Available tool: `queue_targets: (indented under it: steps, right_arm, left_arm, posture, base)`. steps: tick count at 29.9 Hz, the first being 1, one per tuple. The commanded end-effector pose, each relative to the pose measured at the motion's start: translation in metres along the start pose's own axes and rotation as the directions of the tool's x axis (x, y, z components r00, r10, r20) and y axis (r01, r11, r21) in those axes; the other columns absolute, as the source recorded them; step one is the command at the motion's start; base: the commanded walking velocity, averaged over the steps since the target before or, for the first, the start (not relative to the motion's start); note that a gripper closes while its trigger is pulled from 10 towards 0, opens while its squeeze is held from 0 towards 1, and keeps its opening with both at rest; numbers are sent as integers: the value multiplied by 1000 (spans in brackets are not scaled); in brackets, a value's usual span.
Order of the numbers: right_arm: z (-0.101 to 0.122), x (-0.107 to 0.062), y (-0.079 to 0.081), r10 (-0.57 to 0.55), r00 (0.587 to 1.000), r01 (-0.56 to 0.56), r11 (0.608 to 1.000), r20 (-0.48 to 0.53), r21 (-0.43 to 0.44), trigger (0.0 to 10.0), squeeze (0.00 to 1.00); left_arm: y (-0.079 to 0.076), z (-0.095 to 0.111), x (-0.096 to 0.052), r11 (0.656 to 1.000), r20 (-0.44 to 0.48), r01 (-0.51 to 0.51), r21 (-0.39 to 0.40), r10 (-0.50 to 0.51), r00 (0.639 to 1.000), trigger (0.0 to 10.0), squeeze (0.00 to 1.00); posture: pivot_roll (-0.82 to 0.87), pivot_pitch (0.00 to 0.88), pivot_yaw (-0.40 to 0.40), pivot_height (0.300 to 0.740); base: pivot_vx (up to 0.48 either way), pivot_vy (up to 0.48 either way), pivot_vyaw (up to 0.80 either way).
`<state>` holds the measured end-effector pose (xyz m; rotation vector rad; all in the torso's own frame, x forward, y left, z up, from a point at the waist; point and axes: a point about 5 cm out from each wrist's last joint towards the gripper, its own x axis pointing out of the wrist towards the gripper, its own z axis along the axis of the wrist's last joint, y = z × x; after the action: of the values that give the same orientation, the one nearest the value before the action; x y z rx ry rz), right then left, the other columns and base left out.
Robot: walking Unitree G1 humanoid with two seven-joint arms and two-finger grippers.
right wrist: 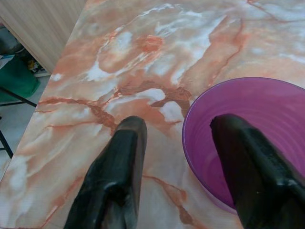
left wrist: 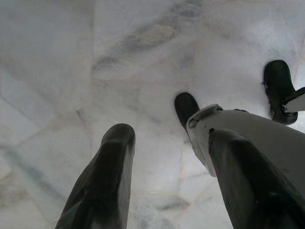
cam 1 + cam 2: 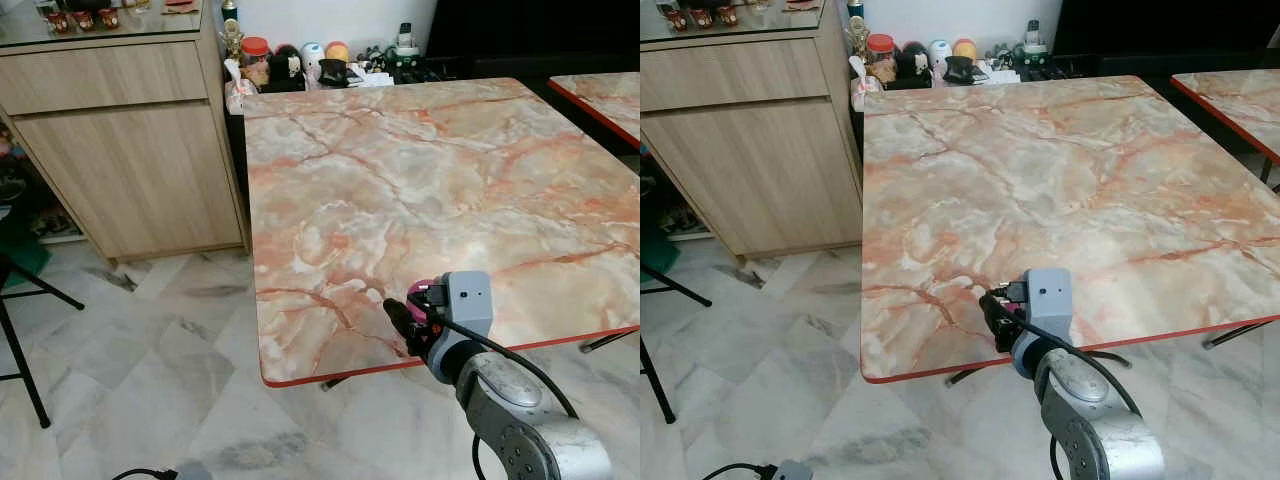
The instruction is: Setting the table
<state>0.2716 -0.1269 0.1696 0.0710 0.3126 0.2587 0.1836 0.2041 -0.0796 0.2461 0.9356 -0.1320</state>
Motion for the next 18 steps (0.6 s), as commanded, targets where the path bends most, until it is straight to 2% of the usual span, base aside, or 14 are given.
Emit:
queue_targets:
  steps: [1, 18]
  right_arm:
    - [0, 1, 0, 8, 1000, -8, 1000, 2, 3, 0, 0]
    - [0, 1, -1, 8, 1000, -8, 1000, 2, -4, 0, 0]
  left_arm:
    - [1, -12, -2, 1000, -46, -3, 1, 3, 999, 10000, 0]
    - [0, -12, -2, 1000, -48, -1, 4, 1, 999, 10000, 0]
  posture:
    - [-51, 182, -9, 740]
    - [-51, 183, -10, 740]
  base:
    - [0, 0, 0]
    - [0, 0, 0]
